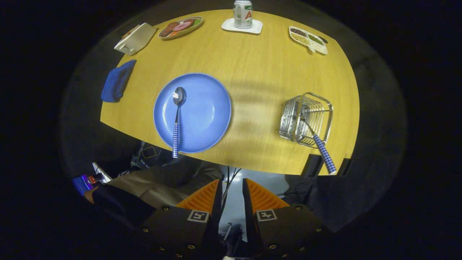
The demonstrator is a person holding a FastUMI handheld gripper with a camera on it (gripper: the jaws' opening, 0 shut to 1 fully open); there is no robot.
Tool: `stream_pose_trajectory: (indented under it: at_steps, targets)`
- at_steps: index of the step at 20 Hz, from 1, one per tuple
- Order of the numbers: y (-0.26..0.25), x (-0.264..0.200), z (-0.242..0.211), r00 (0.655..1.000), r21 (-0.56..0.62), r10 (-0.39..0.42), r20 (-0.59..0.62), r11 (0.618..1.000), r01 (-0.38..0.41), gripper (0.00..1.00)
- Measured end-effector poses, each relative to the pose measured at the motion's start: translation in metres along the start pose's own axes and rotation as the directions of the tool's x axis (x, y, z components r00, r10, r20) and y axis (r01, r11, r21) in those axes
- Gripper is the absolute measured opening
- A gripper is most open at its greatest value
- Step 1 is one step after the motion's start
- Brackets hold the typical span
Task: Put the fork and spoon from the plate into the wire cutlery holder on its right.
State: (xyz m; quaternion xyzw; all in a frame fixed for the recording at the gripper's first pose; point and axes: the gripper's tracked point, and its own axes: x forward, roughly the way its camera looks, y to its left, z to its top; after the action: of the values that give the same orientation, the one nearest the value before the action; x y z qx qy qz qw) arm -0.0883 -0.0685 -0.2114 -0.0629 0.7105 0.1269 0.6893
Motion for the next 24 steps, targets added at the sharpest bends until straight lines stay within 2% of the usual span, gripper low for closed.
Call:
stream_pose_trajectory:
  at_steps: [3, 10, 13, 22, 24]
  targets:
    - [0.031, 0.022, -0.003, 1.0, -0.027, 0.02, -0.016, 0.999, -0.02, 0.33]
    - [0.069, 0.047, 0.014, 1.0, -0.072, 0.012, -0.012, 0.997, -0.013, 0.33]
    - [0.103, 0.054, 0.026, 0.995, -0.043, 0.103, 0.001, 0.994, -0.103, 0.33]
    - [0.104, 0.086, 0.056, 0.999, -0.035, 0.03, 0.02, 0.999, -0.03, 0.33]
    - [0.109, 0.093, 0.059, 0.999, -0.023, 0.045, 0.02, 0.999, -0.045, 0.33]
